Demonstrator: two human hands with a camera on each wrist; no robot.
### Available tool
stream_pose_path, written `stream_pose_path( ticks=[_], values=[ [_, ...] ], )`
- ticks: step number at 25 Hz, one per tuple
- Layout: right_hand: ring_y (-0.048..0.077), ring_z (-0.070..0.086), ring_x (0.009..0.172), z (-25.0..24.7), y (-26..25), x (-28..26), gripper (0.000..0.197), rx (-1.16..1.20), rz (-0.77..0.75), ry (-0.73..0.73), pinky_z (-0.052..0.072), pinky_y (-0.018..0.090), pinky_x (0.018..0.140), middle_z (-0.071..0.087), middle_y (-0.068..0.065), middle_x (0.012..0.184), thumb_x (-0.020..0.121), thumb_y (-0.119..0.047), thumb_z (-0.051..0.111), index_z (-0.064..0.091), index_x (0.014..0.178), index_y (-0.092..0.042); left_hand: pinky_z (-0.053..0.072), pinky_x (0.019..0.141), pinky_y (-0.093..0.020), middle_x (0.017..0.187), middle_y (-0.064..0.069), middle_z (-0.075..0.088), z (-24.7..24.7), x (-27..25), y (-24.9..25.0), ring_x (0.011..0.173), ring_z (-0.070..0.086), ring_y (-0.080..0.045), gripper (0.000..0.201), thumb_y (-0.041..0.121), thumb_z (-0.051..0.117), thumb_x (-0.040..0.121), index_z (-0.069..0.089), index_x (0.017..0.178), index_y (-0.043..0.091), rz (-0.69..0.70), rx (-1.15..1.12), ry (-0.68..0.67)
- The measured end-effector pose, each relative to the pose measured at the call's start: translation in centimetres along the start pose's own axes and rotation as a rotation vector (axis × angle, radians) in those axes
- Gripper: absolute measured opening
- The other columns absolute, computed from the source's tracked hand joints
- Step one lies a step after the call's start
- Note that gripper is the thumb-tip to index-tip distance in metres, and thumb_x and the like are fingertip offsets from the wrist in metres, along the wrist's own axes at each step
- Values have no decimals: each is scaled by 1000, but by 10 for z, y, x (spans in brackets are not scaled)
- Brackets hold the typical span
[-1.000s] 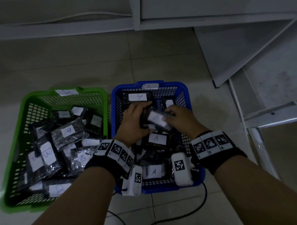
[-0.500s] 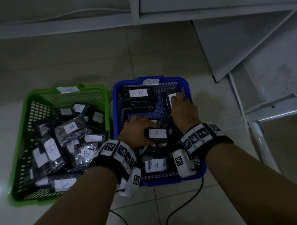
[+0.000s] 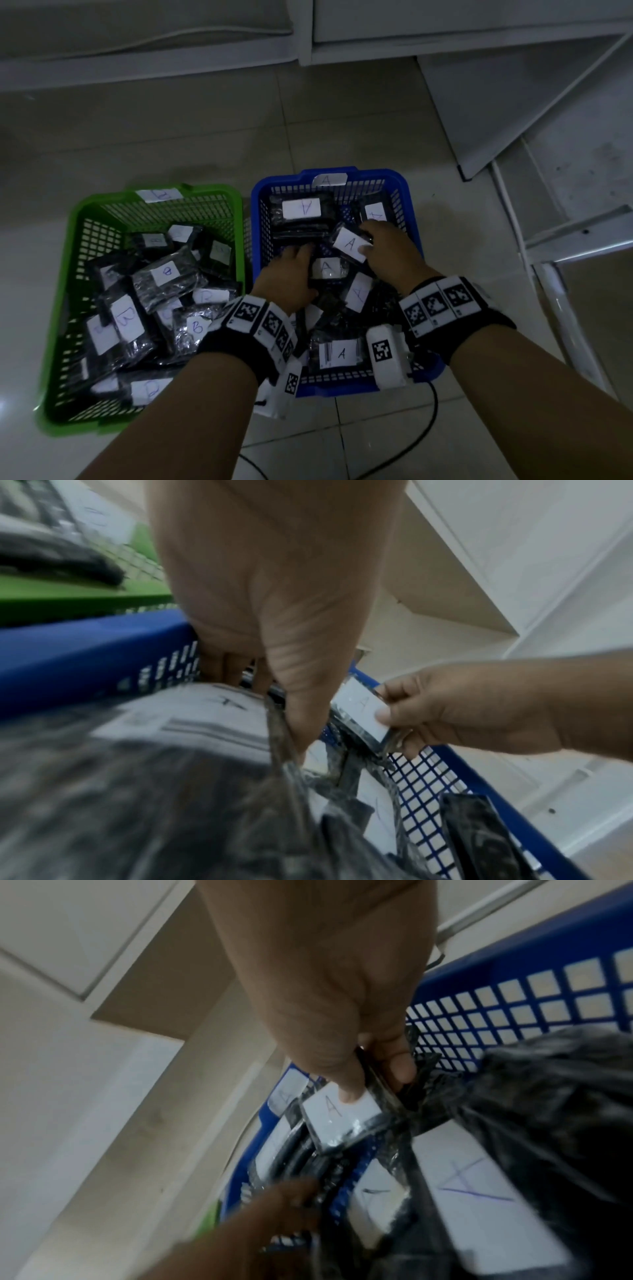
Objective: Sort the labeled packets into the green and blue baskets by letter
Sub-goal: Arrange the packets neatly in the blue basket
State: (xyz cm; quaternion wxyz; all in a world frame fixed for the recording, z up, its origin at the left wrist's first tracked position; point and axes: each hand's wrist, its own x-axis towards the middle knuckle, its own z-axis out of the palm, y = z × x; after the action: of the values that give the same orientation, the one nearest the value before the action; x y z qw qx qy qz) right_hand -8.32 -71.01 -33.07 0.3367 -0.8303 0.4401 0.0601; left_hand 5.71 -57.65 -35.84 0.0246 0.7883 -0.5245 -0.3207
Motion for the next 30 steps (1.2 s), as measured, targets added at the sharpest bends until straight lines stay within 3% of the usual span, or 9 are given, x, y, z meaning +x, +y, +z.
stream_pose_path(
  ticks=[3, 5, 7, 8, 11, 14, 21, 26, 30],
  values=[
    [34, 52, 108, 6, -6, 4, 28, -105, -36, -53, 37, 29, 81, 53, 22, 118, 94, -15, 54, 56, 117, 1, 41, 100, -48, 139, -12, 30, -5, -6, 6, 123, 38, -37, 69, 43, 61, 80, 34, 138, 15, -24, 167, 6],
    [35, 52, 110, 18, -11, 8, 29, -209, -98, -126, 41, 33, 89, 54, 21, 118, 94, -17, 52, 57, 117, 1, 14, 115, -56, 144, -16, 29, -3, -16, 11, 136, 23, -36, 61, 53, 49, 84, 39, 133, 18, -34, 372, 93],
    [36, 54, 109, 28, -16, 15, 32, -249, -124, -209, 45, 37, 91, 57, 23, 118, 96, -18, 49, 53, 121, 1, -21, 107, -63, 152, -14, 26, 0, -26, 13, 145, 2, -33, 58, 58, 35, 86, 37, 132, 24, -2, 522, 174],
    [36, 54, 110, 32, -17, 17, 36, -249, -119, -256, 46, 39, 91, 56, 23, 120, 96, -21, 48, 50, 125, -1, -25, 103, -65, 152, -12, 27, -1, -30, 12, 146, -3, -31, 55, 58, 33, 86, 38, 130, 26, 1, 517, 200],
    [38, 47, 117, 43, -19, 21, 50, -331, -98, -317, 44, 46, 98, 49, 21, 128, 91, -32, 55, 42, 135, -14, -23, 100, -71, 146, -2, 38, -8, -36, 3, 146, 0, -26, 47, 58, 36, 84, 40, 119, 28, -40, 391, 235],
    [36, 51, 114, 46, -19, 21, 53, -335, -97, -291, 46, 43, 96, 56, 16, 124, 84, -35, 64, 47, 129, -14, -20, 102, -70, 138, 7, 49, -13, -37, -6, 146, 5, -18, 50, 60, 33, 84, 40, 122, 27, -40, 341, 234],
    [32, 43, 126, 47, -35, 26, 48, -89, -81, -321, 38, 38, 105, 38, 16, 141, 93, -21, 54, 41, 139, -14, -20, 102, -70, 146, 6, 34, -13, -29, -7, 143, 7, -16, 82, 67, 33, 79, 18, 146, 23, -61, 327, 202],
    [20, 55, 97, 50, -31, 20, 37, 155, -51, -155, 39, 24, 76, 58, 7, 110, 85, -23, 67, 53, 117, -9, -19, 103, -70, 134, 3, 42, -14, -27, -8, 135, 23, -20, 69, 65, 40, 77, 38, 129, 19, -50, 294, 232],
    [26, 56, 104, 58, -28, 15, 31, 232, 52, 31, 40, 22, 80, 56, 14, 116, 84, -27, 69, 59, 108, -11, -17, 106, -66, 121, 5, 54, -17, -27, -12, 127, 37, -19, 57, 59, 45, 77, 40, 118, 20, -19, 197, 321]
  ],
)
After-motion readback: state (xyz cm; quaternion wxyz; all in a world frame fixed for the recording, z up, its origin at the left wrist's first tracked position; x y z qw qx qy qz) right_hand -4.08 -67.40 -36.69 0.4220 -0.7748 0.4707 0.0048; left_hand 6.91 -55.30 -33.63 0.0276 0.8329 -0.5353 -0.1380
